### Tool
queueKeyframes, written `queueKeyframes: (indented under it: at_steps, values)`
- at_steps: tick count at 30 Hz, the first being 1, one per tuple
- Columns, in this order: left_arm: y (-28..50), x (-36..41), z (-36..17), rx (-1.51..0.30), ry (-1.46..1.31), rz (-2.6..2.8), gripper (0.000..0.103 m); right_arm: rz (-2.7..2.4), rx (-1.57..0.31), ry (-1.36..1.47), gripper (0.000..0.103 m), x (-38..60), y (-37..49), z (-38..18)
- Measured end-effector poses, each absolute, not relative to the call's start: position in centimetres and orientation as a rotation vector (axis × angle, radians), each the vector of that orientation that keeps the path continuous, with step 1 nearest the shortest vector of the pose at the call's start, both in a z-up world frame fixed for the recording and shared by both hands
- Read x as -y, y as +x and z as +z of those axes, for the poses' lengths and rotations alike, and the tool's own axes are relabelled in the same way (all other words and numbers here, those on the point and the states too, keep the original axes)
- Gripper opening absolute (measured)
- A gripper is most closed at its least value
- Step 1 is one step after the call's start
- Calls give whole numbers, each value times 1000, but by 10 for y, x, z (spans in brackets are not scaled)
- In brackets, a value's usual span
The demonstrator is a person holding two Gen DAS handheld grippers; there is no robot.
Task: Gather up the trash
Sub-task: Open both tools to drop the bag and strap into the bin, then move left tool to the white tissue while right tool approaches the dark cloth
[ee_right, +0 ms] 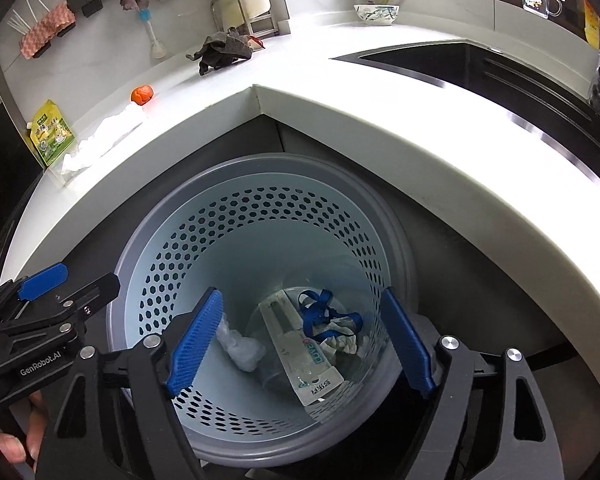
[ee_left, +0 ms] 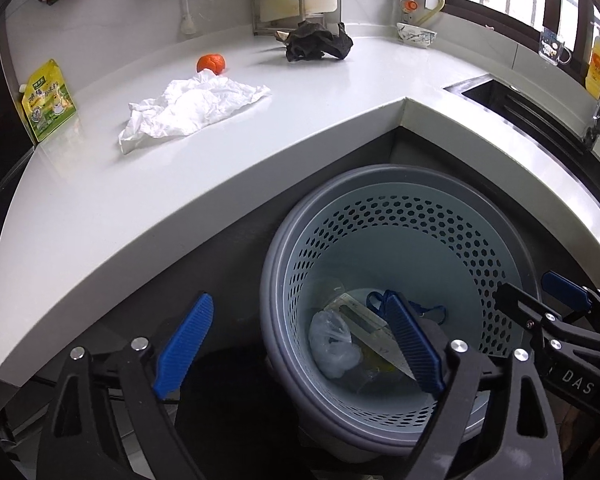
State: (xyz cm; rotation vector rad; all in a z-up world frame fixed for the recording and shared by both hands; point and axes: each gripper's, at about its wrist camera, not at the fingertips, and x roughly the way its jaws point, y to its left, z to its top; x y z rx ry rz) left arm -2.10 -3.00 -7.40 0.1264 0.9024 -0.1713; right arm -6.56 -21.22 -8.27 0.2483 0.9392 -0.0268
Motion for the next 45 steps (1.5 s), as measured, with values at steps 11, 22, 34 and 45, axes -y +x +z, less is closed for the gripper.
queueKeyframes:
  at_steps: [11,22,34,45]
  values:
    - [-24,14,-55,-860,78,-130,97,-117,-933,180,85,207,-67,-59]
    - [-27,7,-42,-831,93,-100,97,-220,-877,167,85,208,-69,-51]
    - [-30,4,-28,-803,113,-86,97,-200,-878,75,85,198,-64,-41]
    - [-27,3,-14,-779,140,-58,97,-207,-788,-55,85,181,-59,-17]
